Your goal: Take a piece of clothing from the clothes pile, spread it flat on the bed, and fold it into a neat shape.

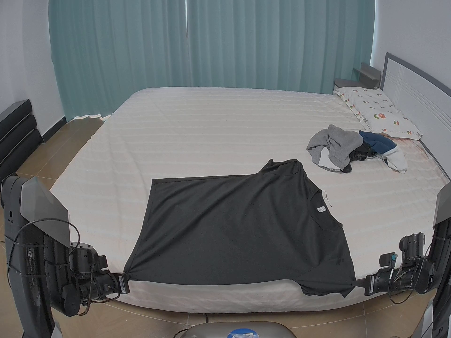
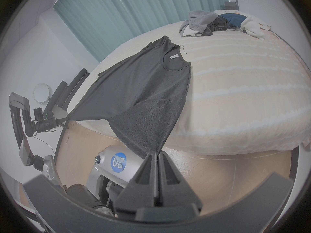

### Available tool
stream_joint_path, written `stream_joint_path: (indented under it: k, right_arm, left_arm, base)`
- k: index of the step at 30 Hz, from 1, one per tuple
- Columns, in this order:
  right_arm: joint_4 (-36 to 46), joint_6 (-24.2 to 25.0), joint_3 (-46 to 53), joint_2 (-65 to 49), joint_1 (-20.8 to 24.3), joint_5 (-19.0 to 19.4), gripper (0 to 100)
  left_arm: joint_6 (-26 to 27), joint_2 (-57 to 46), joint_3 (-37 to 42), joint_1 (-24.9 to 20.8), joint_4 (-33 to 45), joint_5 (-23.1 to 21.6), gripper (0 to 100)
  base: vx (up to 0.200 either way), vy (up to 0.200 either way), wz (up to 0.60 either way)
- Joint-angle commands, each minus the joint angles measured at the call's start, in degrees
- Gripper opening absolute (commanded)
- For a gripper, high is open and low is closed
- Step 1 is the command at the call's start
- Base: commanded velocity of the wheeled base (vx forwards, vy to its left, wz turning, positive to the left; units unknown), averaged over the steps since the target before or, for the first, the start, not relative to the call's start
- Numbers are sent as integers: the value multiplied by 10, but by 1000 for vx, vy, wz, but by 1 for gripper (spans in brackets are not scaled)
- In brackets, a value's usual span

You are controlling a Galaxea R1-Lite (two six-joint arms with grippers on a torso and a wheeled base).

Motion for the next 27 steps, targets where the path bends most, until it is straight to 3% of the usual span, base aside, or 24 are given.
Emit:
stream_joint_path:
  k: [1,16,21,27]
  right_arm:
    - [5,-7,10,-25,-11,0,0]
    - [6,-15,10,-12,-23,-1,0]
    - [6,-22,10,-1,-22,-1,0]
    - [23,-33,10,-5,-22,-1,0]
  left_arm:
    - [-4,17,0,-18,-10,0,0]
    - [-34,41,2,-64,-10,10,0]
    - [-22,32,7,-38,-10,35,0]
    - [-2,6,23,-22,-10,33,0]
  base:
    - [0,0,0]
    - [0,0,0]
    - [0,0,0]
    - [0,0,0]
